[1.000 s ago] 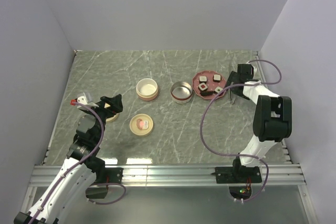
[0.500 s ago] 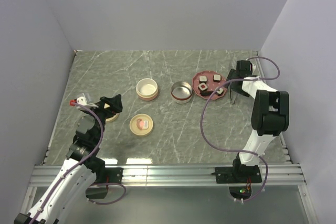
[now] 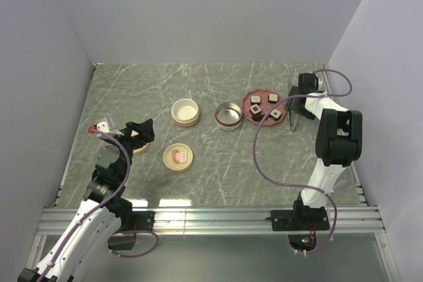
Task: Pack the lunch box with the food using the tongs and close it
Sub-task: Grab the clamp with the right arm
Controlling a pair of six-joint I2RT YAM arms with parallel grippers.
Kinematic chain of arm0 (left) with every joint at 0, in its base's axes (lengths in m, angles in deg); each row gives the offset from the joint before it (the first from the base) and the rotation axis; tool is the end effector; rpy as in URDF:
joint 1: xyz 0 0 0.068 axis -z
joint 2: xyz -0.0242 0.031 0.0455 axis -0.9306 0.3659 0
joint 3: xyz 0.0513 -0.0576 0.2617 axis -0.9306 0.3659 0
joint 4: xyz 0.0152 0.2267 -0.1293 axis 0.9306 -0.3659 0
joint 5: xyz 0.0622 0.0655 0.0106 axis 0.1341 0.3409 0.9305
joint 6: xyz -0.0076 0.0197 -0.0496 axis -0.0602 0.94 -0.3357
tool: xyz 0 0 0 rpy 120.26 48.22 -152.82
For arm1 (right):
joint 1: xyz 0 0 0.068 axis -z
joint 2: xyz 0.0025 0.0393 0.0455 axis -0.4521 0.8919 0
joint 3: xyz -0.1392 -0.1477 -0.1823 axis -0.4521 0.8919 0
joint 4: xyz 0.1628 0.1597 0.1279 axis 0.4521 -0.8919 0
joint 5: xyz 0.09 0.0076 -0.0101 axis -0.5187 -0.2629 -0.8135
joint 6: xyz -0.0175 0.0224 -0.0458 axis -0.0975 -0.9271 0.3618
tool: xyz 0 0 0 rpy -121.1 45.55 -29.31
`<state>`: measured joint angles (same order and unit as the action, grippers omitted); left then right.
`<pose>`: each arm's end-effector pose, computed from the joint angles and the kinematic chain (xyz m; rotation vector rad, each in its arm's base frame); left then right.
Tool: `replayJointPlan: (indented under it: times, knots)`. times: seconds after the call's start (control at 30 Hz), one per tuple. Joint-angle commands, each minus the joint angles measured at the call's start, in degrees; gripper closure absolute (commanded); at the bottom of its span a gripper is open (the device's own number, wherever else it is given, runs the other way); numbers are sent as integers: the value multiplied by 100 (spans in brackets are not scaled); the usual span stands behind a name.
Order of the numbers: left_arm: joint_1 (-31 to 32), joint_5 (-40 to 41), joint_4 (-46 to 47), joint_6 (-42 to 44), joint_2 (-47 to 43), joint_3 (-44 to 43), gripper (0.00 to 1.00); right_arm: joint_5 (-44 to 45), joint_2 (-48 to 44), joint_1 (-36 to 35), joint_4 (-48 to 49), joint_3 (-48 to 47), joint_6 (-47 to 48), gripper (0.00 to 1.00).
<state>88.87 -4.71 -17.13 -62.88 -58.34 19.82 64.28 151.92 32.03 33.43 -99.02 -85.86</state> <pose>0.1321 -0.0367 0.2548 -0.4482 1.5290 -0.4864 0.3958 -0.0435 0.1789 0.5597 2.4449 -0.2002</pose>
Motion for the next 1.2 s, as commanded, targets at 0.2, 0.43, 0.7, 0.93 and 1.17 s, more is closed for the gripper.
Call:
replayJointPlan:
  times: [0.2,0.43,0.7,0.93,1.17]
  knots:
    - [5,-94,79,-46,-87,25,1,-264,469,39,-393,-643,227,19]
    - [5,-94,70,-54,-140,33,1,-317,601,30,-481,-766,192,22]
    - [14,-94,44,-37,-193,42,1,-361,601,39,-393,-697,201,49]
    - [14,-121,35,-37,-254,51,0,-361,-91,30,-113,-196,175,59]
    - [14,-147,70,-37,-245,68,0,-397,-927,-84,143,542,26,63]
